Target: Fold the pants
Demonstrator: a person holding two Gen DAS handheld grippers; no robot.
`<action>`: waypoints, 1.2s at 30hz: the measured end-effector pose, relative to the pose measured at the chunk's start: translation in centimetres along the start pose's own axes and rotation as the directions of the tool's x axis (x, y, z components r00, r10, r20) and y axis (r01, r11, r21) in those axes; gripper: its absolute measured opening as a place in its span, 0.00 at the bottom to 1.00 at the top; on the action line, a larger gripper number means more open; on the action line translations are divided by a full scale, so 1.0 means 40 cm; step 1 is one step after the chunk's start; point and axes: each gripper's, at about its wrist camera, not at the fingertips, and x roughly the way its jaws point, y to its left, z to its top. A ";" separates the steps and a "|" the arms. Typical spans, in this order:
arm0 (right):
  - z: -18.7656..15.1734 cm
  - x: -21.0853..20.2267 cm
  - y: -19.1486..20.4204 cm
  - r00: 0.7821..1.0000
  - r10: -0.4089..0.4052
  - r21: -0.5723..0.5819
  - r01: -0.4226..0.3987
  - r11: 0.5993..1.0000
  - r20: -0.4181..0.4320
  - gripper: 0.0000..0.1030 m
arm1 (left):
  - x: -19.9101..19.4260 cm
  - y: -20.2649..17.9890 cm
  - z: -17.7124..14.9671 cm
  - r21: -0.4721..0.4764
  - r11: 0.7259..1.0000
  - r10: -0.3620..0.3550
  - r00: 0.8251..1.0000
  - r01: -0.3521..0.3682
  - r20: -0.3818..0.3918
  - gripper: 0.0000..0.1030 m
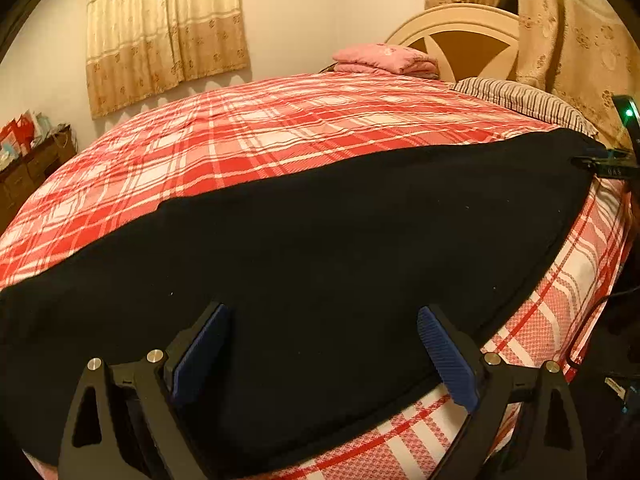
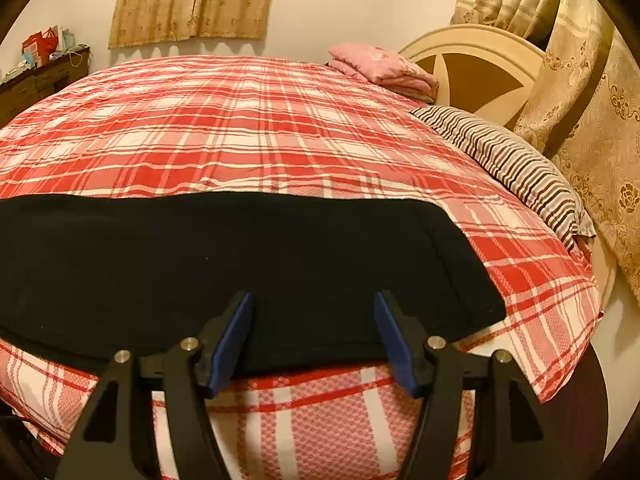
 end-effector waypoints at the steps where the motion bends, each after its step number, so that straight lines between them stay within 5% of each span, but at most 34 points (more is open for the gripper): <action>1: -0.002 -0.001 0.004 1.000 -0.006 -0.005 0.006 1.000 0.004 0.64 | 0.000 -0.004 -0.004 -0.003 1.000 0.010 1.000 -0.010 -0.002 0.93; 15: -0.014 -0.017 0.009 1.000 0.007 -0.064 -0.009 0.998 -0.028 0.64 | -0.028 0.017 -0.016 -0.086 0.996 0.023 1.000 -0.024 -0.010 0.93; 24: -0.011 -0.038 0.000 0.998 0.032 -0.066 -0.036 0.997 -0.047 0.64 | -0.072 0.069 0.020 -0.173 0.983 0.078 0.994 -0.063 0.082 0.93; 31: 0.014 -0.073 -0.196 0.998 0.051 0.169 -0.047 0.985 -0.022 0.64 | -0.050 -0.077 0.096 0.037 0.997 -0.069 0.994 0.066 0.089 0.93; 36: 0.038 -0.020 -0.357 0.981 0.191 0.389 -0.169 0.906 -0.020 0.61 | -0.010 -0.208 0.161 0.175 0.968 -0.193 0.980 0.183 0.047 0.93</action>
